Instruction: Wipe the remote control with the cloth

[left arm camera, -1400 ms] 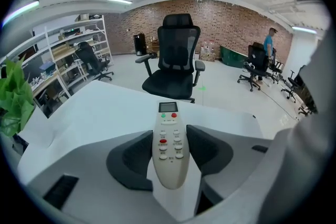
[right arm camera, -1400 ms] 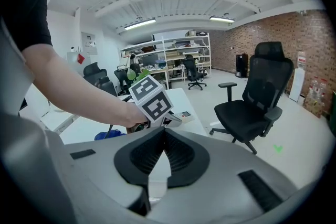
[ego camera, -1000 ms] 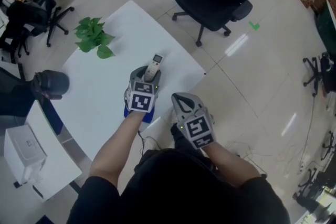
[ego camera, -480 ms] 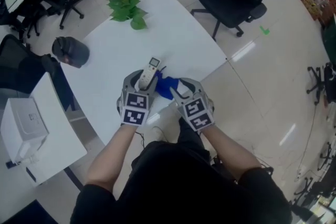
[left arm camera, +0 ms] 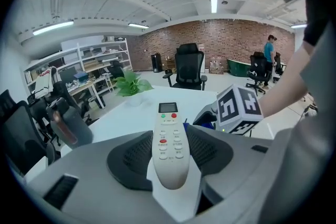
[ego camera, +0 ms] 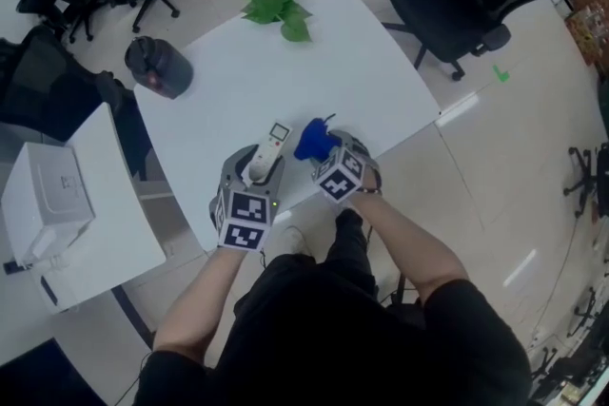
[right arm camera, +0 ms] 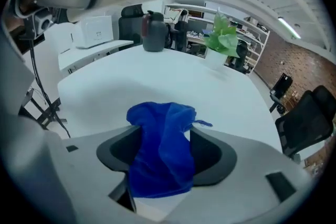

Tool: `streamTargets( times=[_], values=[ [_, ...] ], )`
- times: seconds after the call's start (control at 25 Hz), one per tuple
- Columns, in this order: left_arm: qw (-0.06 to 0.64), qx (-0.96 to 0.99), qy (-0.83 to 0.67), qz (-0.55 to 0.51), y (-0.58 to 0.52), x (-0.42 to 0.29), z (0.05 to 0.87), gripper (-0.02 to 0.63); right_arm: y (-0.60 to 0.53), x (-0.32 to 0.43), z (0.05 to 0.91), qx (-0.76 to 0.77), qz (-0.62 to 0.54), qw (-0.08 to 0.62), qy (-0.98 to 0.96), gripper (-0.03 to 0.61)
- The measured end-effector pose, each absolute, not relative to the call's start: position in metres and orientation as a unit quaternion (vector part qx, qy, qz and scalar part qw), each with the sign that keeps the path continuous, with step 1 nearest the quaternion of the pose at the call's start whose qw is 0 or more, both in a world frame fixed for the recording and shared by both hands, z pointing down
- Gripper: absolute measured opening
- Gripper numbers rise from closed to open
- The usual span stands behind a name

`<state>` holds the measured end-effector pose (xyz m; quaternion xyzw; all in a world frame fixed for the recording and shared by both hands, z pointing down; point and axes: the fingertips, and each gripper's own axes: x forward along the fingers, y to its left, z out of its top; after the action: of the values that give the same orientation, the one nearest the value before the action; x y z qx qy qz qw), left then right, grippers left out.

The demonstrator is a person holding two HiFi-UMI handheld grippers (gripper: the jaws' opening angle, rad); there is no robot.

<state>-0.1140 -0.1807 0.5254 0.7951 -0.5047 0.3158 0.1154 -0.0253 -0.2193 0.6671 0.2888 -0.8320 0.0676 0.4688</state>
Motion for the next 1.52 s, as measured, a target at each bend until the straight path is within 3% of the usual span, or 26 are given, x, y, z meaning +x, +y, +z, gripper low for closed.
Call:
streamTargets(
  times=[0.2, 0.44, 0.56, 0.72, 1.08, 1.24, 1.52],
  values=[
    [0.109, 0.792, -0.509, 0.318, -0.166, -0.13, 0.526, 0.206, -0.227, -0.036, 0.674, 0.28, 0.089, 0.47, -0.833, 0.295],
    [0.099, 0.797, -0.508, 0.311, -0.151, -0.144, 0.524, 0.206, -0.216, -0.038, 0.687, 0.296, 0.129, 0.46, -0.827, 0.138],
    [0.085, 0.801, -0.507, 0.306, -0.143, -0.151, 0.518, 0.206, -0.212, -0.035, 0.67, 0.328, 0.132, 0.438, -0.827, 0.104],
    [0.061, 0.81, -0.498, 0.304, -0.132, -0.157, 0.509, 0.206, -0.195, -0.035, 0.629, 0.36, 0.129, 0.38, -0.842, 0.1],
    [-0.032, 0.823, -0.469, 0.319, -0.111, -0.147, 0.466, 0.206, -0.113, -0.061, 0.423, 0.376, 0.043, 0.235, -0.895, 0.1],
    [-0.074, 0.825, -0.456, 0.325, -0.102, -0.124, 0.45, 0.206, -0.079, -0.083, 0.384, 0.328, 0.016, 0.232, -0.915, 0.1],
    [-0.166, 0.813, -0.434, 0.351, -0.084, -0.074, 0.433, 0.204, -0.046, -0.087, 0.397, 0.242, 0.007, 0.295, -0.924, 0.1]
  ],
)
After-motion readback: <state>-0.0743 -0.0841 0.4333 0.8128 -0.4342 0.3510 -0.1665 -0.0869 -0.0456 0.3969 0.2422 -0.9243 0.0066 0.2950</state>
